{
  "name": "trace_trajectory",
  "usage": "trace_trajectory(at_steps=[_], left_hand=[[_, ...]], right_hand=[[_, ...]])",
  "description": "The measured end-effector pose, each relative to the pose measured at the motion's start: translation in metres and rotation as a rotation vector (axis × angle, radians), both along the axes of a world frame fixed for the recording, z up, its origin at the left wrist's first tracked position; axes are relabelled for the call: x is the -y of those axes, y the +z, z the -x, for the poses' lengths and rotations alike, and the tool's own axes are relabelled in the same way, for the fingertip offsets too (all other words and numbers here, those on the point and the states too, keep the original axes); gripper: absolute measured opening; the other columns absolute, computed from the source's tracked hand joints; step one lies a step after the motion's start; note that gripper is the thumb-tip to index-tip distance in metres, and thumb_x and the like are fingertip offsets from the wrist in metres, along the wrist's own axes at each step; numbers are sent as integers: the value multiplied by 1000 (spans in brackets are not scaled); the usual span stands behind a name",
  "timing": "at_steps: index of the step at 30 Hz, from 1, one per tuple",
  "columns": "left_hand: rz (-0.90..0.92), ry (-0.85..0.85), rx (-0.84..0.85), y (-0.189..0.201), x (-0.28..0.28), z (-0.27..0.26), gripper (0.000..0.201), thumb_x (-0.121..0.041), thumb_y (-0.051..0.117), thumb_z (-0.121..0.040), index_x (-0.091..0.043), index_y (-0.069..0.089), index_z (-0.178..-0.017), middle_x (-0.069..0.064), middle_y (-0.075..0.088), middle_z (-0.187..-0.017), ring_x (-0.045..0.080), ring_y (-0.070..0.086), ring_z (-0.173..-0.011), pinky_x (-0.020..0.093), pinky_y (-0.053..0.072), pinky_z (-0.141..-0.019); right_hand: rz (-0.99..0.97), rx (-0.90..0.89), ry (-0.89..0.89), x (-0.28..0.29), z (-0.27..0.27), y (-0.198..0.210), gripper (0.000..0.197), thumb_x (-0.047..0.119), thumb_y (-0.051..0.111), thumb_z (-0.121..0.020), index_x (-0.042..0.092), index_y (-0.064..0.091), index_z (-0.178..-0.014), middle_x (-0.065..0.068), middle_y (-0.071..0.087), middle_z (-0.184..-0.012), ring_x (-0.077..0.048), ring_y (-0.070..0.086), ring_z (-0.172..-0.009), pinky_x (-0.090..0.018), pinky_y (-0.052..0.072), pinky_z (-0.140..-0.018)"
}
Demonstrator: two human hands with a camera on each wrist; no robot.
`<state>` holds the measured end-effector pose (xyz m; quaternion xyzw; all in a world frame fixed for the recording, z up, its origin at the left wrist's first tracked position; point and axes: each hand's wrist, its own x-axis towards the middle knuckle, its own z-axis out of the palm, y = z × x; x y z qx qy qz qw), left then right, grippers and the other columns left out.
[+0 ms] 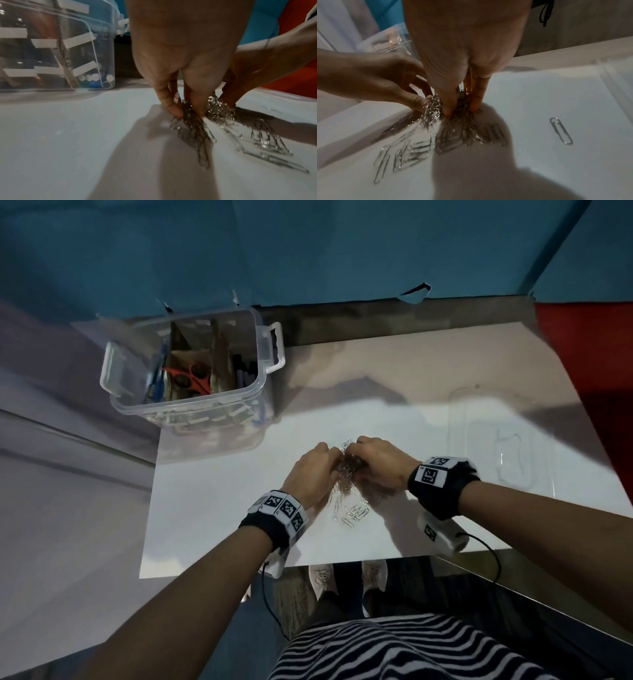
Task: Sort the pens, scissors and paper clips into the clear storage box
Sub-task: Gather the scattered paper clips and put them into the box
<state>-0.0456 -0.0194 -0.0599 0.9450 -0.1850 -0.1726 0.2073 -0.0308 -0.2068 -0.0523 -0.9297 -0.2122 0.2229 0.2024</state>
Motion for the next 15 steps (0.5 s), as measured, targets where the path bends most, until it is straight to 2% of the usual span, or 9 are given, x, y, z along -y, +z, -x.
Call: trace_trajectory(at_steps=[3, 6, 9, 11, 15], left_hand=[[8, 70, 0, 4, 0, -12, 12, -12, 61, -91, -16, 68, -101, 6, 68, -95, 26, 63, -88, 42, 53, -80], [18, 95, -13, 11, -3, -20, 5, -14, 67, -91, -15, 72, -90, 5, 71, -88, 23, 64, -81, 40, 55, -77], [52, 102, -29, 22, -5, -24, 10, -5, 65, -88, -9, 73, -85, 4, 71, -82, 20, 65, -77, 33, 52, -73], [92, 119, -41, 29, -9, -28, 12, -2, 65, -87, -7, 75, -86, 5, 73, -83, 18, 67, -77, 32, 54, -75], [184, 140, -33, 54, -20, -34, 7, -6, 72, -86, -7, 78, -91, 5, 76, -83, 14, 69, -74, 30, 56, -76]], right_hand=[[-38, 0, -78, 5, -12, 4, 16, 10, 70, -84, 16, 72, -99, -5, 73, -96, -24, 64, -94, -34, 51, -84], [-66, -14, -125, 11, -19, 7, 13, 9, 72, -83, 17, 78, -90, -1, 76, -87, -19, 68, -88, -30, 54, -84], [-96, -10, -163, 17, -24, 15, 15, 7, 69, -79, 18, 79, -83, 3, 76, -80, -16, 67, -83, -30, 55, -79], [-124, 2, -178, 21, -28, 25, 13, 6, 69, -77, 15, 78, -80, 3, 75, -76, -14, 68, -75, -29, 55, -73], [-207, -9, -233, 27, -42, 48, 9, 5, 76, -75, 14, 78, -75, 8, 73, -65, -9, 67, -62, -24, 54, -65]])
